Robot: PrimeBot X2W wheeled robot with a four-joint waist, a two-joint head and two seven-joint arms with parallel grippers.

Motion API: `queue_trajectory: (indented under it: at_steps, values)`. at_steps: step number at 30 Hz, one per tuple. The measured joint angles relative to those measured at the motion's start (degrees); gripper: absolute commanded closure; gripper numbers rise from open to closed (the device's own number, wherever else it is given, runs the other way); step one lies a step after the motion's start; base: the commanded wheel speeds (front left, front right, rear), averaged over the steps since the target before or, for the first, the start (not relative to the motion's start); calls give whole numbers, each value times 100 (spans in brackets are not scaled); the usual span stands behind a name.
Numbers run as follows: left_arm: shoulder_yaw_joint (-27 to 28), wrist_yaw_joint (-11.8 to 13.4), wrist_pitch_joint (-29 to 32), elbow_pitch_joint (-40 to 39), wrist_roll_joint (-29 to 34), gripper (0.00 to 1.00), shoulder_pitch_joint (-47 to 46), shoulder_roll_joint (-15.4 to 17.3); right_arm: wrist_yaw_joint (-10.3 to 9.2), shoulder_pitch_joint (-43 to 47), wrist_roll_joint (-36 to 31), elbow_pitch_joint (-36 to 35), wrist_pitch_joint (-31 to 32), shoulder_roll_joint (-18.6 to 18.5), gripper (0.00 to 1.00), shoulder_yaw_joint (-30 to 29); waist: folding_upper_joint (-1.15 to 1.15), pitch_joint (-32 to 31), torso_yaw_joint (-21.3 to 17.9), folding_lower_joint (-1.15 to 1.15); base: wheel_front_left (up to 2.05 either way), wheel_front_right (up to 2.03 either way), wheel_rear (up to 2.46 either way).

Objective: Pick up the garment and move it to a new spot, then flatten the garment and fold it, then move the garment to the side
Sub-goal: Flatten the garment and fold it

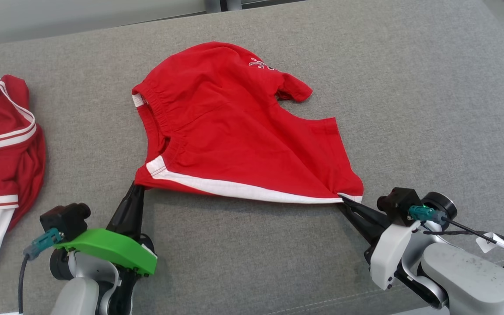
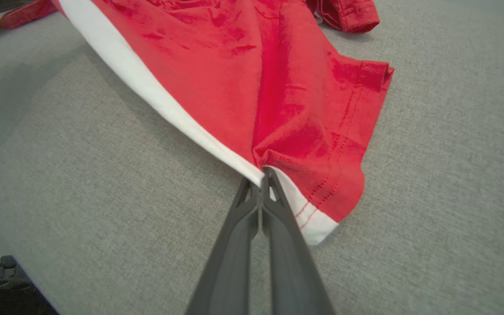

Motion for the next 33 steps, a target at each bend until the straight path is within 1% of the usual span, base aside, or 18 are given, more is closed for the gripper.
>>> queue_trajectory:
  at_steps: [5,7,8,9,10,11,12,15,17,18,20,21,22,23,24,27,29,33]
  values:
    - [-159,-46,-278,-123,14,100,236,-5,-112,8,-71,-36,-36,-59,100,-11,0,2,47,0,0,0,0]
    - [-181,-52,-361,-121,24,100,371,-8,-111,11,-120,-40,-37,-112,83,19,0,5,84,0,0,0,0]
    - [-177,-52,-426,-120,24,100,465,-8,-111,10,-164,-41,-37,-120,79,47,0,5,97,0,0,0,0]
    - [-179,-52,-469,-112,24,100,575,-7,-111,10,-224,-42,-37,-121,73,88,0,4,106,0,0,0,0]
    - [-186,-52,-498,-91,24,100,670,-7,-111,12,-271,-41,-37,-123,57,131,0,3,112,0,0,0,0]
    - [-212,-53,-531,-69,23,100,744,-7,-112,14,-300,-38,-37,-133,30,151,0,1,118,0,0,0,0]
    - [-257,-64,-564,-46,23,100,801,-7,-113,16,-303,-33,-37,-142,0,152,0,-6,124,0,0,0,0]
    - [-374,-91,-606,-35,25,100,937,-9,-118,31,-316,-40,-36,-205,0,183,0,-24,148,0,0,0,0]
    - [-456,-93,-608,-31,25,100,1017,-5,-156,54,-315,-59,-36,-231,0,181,0,-23,155,0,0,0,0]
    - [-505,-93,-608,-21,25,88,1055,-7,-158,81,-315,-87,-36,-242,0,176,0,-21,157,0,0,0,0]
    - [-558,-97,-627,-16,58,74,1117,-5,-204,157,-298,-159,-36,-263,0,158,0,-19,158,0,0,0,0]
    - [-564,-101,-650,-16,66,65,1143,-5,-209,196,-279,-199,-37,-272,0,127,0,-18,158,0,0,0,0]
    - [-567,-101,-656,-18,66,54,1159,-1,-215,243,-237,-245,-55,-281,0,82,0,-16,157,0,0,0,0]
    - [-572,-101,-658,-30,67,19,1171,2,-248,285,-200,-292,-73,-294,0,44,0,-15,155,0,0,0,0]
    - [-576,-102,-692,-46,67,0,1187,4,-286,331,-181,-336,-78,-308,0,-9,0,-15,152,0,0,0,0]
    - [-558,-102,-708,-66,75,0,1263,22,-316,449,-74,-427,-79,-349,0,-107,0,-25,132,0,0,0,0]
    - [-519,-101,-758,-85,115,0,1344,74,-390,548,41,-471,-88,-364,0,-213,0,-52,109,0,0,0,0]
    - [-419,-83,-834,-301,270,0,1421,180,-437,722,185,-544,-129,-481,0,-410,0,-98,45,0,0,0,0]
